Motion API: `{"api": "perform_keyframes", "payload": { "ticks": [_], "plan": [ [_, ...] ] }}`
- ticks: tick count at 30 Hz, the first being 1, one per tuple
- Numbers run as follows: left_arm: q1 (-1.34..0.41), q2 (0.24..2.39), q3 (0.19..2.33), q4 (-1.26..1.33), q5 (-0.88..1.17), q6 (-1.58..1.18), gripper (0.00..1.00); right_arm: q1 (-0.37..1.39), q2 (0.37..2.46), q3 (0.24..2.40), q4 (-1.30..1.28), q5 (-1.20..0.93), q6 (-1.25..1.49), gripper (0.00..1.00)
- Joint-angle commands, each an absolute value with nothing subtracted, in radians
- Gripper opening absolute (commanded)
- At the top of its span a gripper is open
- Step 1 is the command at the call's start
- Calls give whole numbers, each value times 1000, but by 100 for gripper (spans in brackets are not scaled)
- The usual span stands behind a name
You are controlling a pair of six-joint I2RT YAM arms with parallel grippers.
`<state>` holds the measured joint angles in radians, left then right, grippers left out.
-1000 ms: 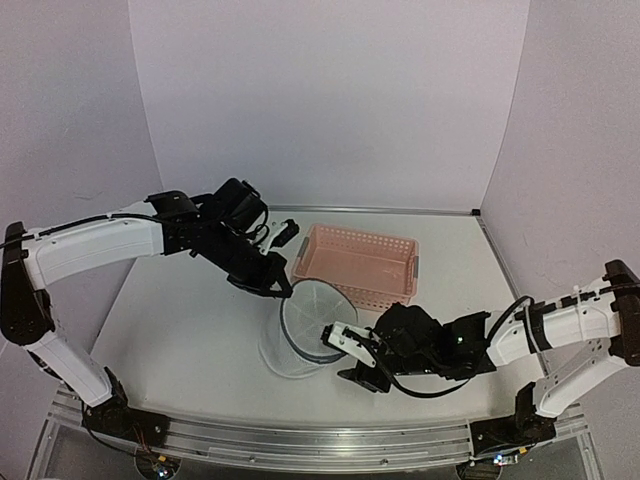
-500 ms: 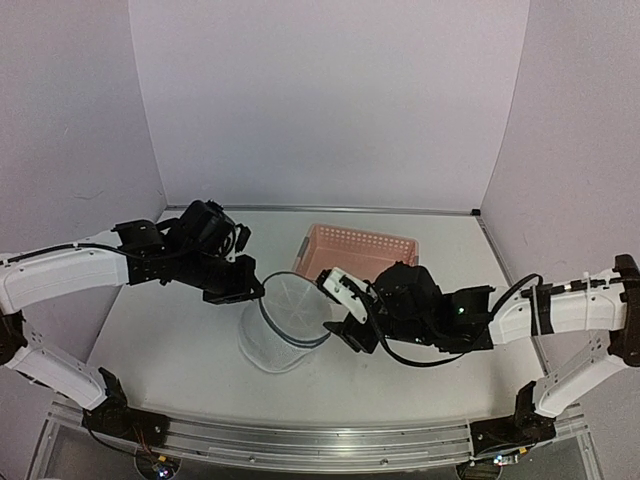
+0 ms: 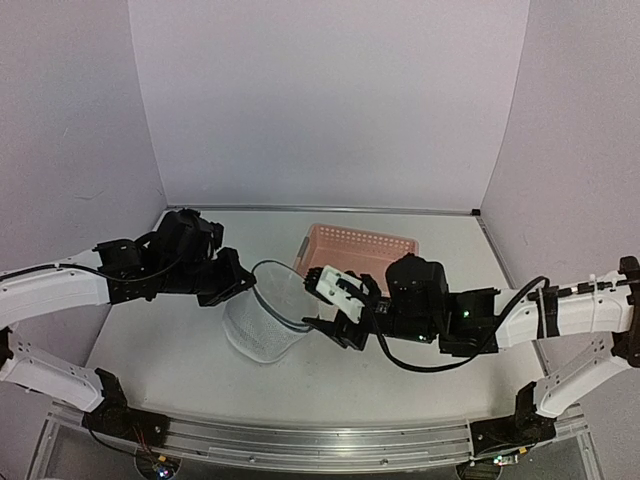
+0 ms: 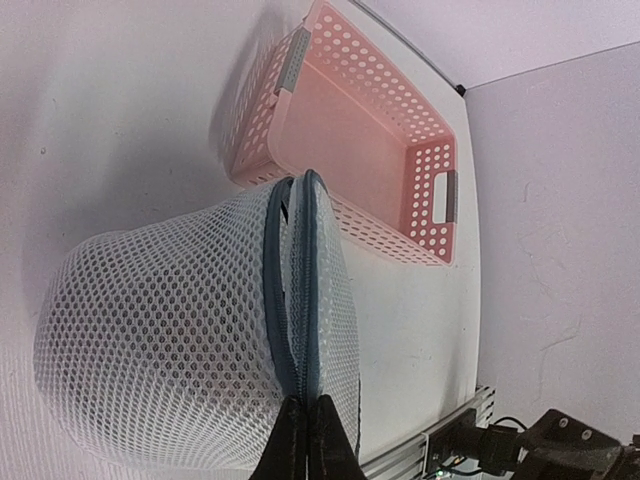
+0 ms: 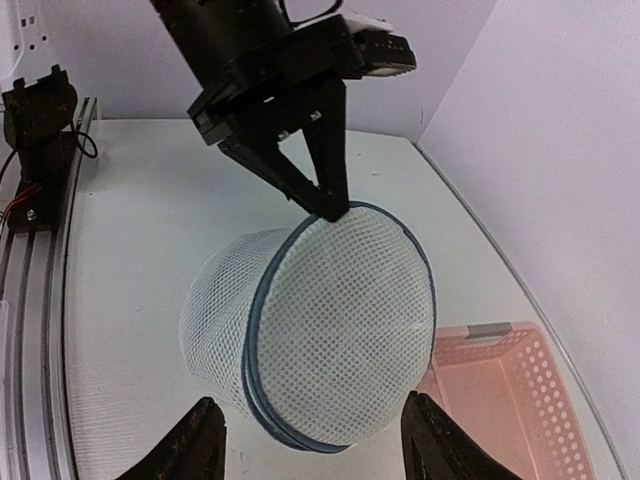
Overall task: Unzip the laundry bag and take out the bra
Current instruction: Adjust the laundry bag at the center of the board, then open the lid of the laundry bag.
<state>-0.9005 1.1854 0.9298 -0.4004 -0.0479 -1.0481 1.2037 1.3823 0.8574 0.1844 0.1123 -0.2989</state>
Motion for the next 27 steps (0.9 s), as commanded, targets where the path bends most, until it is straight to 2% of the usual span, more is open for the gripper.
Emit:
{"api": "perform_keyframes", "payload": {
  "ticks": [1,6,20,27],
  "plan": [
    [-902,1134,909,-296,-87,-1109,0,1240,1407,778,421,99,-498,61],
    [-902,1134,895,-279,-78,-1115,0,1260,1480,779,512,169,-578,59],
    [-902,1138,900,-276,-77,-1106,0,1269,1633,866,582,258,-583,38],
    [-902,1138,905,-275,-79,-1101,0,1269,1664,873,584,272,-594,36]
  ]
}}
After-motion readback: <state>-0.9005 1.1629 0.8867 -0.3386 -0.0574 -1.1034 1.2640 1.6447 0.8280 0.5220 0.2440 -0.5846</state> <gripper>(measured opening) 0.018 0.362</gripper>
